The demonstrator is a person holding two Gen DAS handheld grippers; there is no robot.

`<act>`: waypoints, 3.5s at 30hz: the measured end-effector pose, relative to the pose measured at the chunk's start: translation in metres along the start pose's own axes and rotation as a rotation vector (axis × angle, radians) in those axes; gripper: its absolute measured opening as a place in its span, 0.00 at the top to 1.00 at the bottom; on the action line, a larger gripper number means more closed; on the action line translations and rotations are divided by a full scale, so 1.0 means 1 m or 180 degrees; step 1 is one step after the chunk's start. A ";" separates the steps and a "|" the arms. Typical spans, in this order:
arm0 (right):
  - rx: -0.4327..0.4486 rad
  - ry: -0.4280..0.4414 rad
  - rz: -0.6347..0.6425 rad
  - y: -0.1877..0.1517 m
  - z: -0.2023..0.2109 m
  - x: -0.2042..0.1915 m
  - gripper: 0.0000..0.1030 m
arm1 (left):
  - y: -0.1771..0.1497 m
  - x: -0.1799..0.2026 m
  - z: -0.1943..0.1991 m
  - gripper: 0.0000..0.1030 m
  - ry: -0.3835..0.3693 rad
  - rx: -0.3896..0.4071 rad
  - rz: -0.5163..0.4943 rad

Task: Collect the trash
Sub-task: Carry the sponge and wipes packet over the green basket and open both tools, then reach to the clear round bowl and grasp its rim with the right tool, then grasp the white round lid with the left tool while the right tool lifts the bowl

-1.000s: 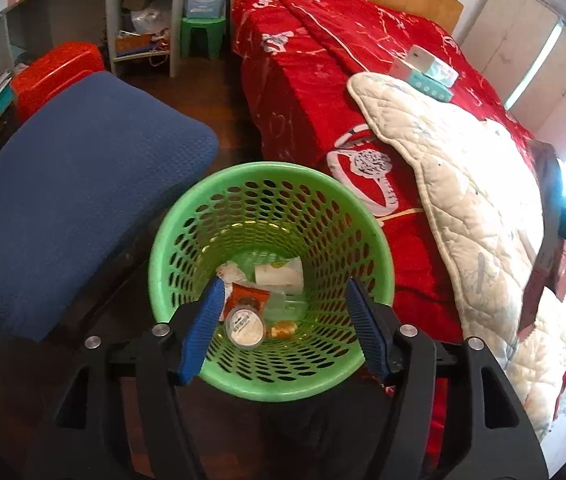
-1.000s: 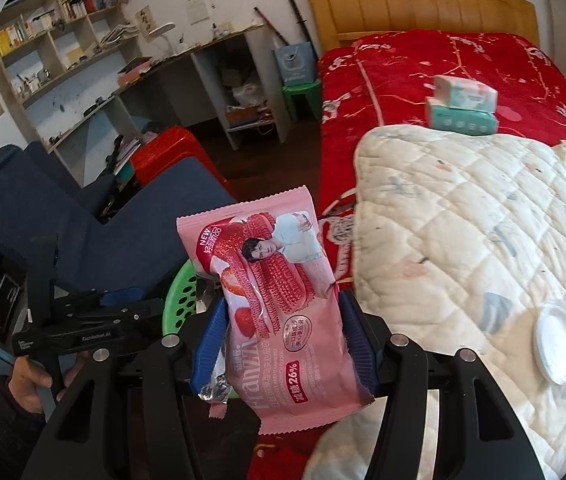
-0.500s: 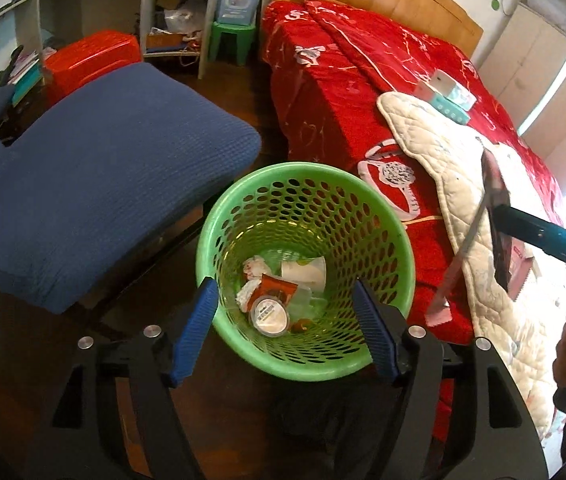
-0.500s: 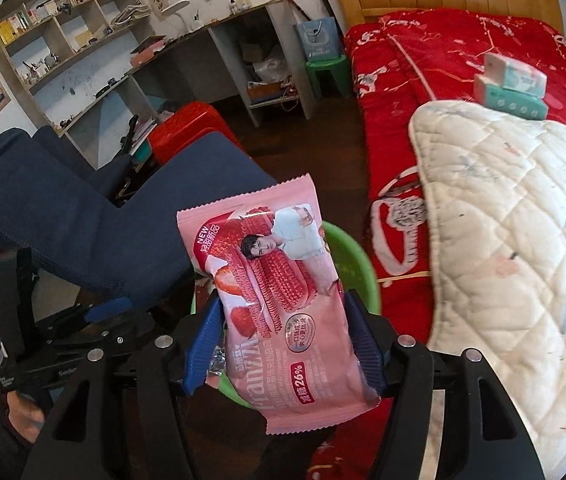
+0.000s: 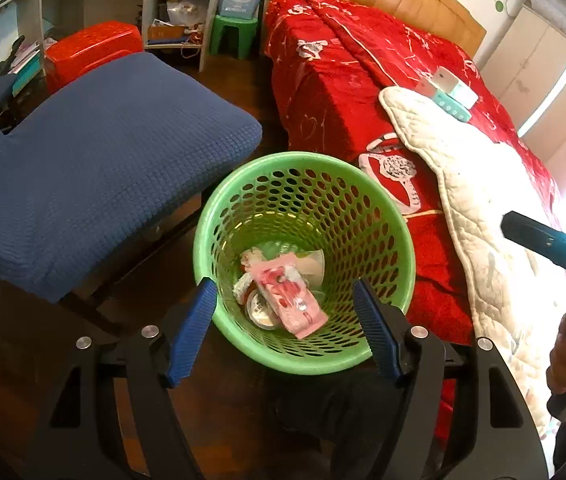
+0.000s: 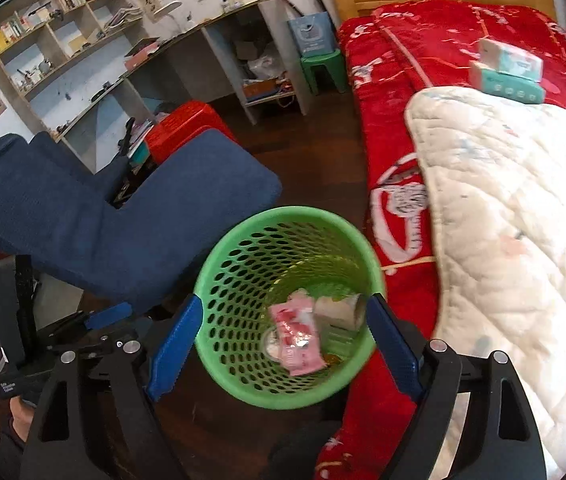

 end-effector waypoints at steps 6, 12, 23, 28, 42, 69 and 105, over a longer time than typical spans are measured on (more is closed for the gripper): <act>0.0116 -0.0291 -0.0077 -0.013 0.035 0.035 0.14 | -0.003 0.017 -0.006 0.32 -0.0047 -0.0056 -0.0091; 0.0261 -0.0567 -0.0261 -0.031 0.078 0.084 0.11 | -0.005 0.043 -0.014 0.32 -0.0113 -0.0122 -0.0203; 0.0383 -0.1237 -0.0685 -0.071 0.138 0.186 0.10 | -0.008 0.095 -0.023 0.27 -0.0228 -0.0185 -0.0466; 0.0349 -0.1449 -0.0841 -0.083 0.145 0.222 0.10 | -0.008 0.115 -0.029 0.26 -0.0264 -0.0215 -0.0566; 0.0174 -0.1438 -0.0957 -0.085 0.113 0.264 0.10 | -0.006 0.135 -0.042 0.24 -0.0228 -0.0297 -0.0648; 0.0300 -0.1510 -0.0972 -0.094 0.143 0.268 0.18 | -0.004 0.225 -0.052 0.24 -0.0538 -0.0357 -0.1175; 0.0267 -0.1482 -0.1160 -0.189 0.192 0.268 0.16 | -0.035 0.451 -0.164 0.90 -0.0894 -0.0894 -0.2084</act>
Point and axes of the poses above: each gripper's, at about its wrist camera, not at the fingertips, and z roughly against the way its jaws point, x to its right, y to its top, the point moved 1 cm from there along -z, roughly the way its jaws point, and after that the axes turned 5 degrees about z, right-handed, at the moved point
